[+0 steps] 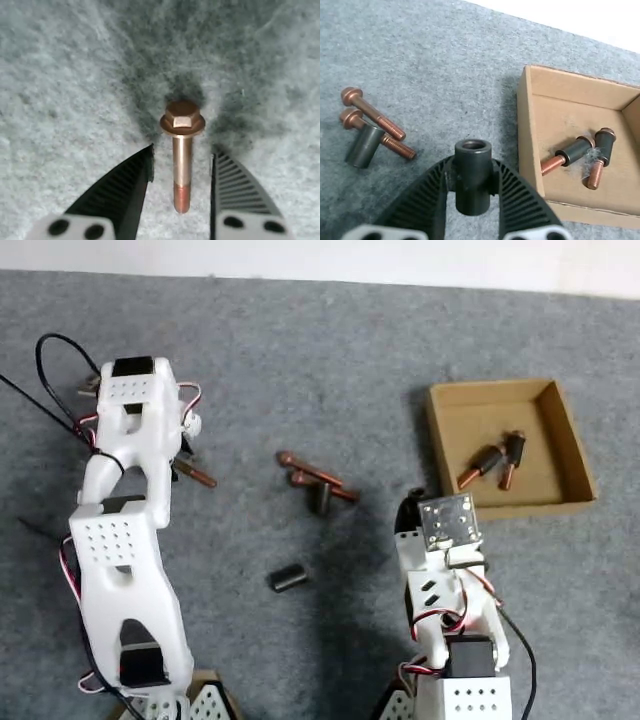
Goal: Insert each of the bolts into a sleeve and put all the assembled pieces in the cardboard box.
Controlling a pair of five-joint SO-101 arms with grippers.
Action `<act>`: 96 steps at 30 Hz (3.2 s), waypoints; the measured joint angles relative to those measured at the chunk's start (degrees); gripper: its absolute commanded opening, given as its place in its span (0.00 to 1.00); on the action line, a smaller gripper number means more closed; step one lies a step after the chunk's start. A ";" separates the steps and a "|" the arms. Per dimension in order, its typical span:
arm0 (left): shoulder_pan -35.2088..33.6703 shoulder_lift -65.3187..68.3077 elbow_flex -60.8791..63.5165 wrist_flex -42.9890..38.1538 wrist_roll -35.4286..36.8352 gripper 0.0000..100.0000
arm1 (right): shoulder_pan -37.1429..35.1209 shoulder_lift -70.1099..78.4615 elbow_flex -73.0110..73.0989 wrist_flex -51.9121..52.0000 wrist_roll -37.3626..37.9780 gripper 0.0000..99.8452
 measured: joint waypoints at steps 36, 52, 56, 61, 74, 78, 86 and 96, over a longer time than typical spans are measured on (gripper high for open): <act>-3.96 0.09 0.09 -0.88 -0.09 0.20 | 0.00 0.00 0.00 0.00 0.00 0.00; -5.27 0.26 -1.76 -1.49 -0.09 0.20 | 0.00 0.00 0.00 0.00 0.00 0.00; -5.89 0.26 -1.93 -2.02 -0.09 0.20 | 0.00 0.00 0.00 0.00 0.00 0.00; -6.59 0.26 -1.93 -2.11 -0.09 0.20 | 0.00 0.00 0.00 0.00 0.00 0.00; -6.68 0.26 -2.02 -2.55 -0.09 0.09 | 0.00 0.00 0.00 0.00 0.00 0.00; -6.68 0.26 -2.02 -2.64 -0.09 0.05 | 0.00 0.00 0.00 0.00 0.00 0.00; -6.15 0.26 -1.85 -2.81 0.09 0.01 | 0.00 0.00 0.00 0.00 0.00 0.00; -5.45 0.26 -1.85 -2.81 -0.70 0.00 | 0.00 0.00 0.00 0.00 0.00 0.00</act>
